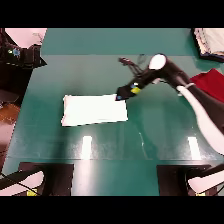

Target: Fold the shirts.

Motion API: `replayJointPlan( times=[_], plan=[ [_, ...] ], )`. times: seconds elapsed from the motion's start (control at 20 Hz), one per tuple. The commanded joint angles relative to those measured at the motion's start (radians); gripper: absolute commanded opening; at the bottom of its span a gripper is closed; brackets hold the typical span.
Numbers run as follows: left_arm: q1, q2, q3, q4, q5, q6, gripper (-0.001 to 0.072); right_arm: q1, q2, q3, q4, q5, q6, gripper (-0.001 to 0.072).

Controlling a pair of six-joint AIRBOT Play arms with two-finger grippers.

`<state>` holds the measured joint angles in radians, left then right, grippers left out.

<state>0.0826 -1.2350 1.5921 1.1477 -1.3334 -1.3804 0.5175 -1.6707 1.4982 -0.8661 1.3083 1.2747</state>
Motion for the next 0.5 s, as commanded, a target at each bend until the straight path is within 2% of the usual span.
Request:
replayJointPlan(
  times=[0.0, 0.05, 0.15, 0.35, 0.4, 0.45],
  plan=[
    [0.0, 0.001, 0.0, -0.004, -0.004, 0.0, 0.0028, -0.149, 0.108, -0.275, 0.095, -0.117, 0.016, 0.0692],
    [-0.002, 0.001, 0.0, -0.003, 0.002, 0.001, 0.0028, -0.174, 0.112, -0.323, 0.141, -0.142, 0.015, 0.072],
    [-0.002, 0.001, 0.0, -0.011, 0.01, 0.0, 0.0028, -0.194, 0.094, -0.389, 0.203, -0.172, 0.008, 0.0718],
    [-0.002, -0.007, 0.0, -0.019, 0.009, 0.001, 0.0028, -0.148, -0.004, -0.417, 0.373, -0.208, -0.083, 0.0711],
    [-0.002, -0.007, -0.002, -0.021, 0.01, 0.001, 0.0028, -0.127, -0.026, -0.417, 0.431, -0.22, -0.117, 0.0707],
    [-0.002, -0.007, -0.002, -0.024, 0.01, 0.001, 0.0028, -0.103, -0.048, -0.417, 0.494, -0.236, -0.149, 0.0668]
  ],
)
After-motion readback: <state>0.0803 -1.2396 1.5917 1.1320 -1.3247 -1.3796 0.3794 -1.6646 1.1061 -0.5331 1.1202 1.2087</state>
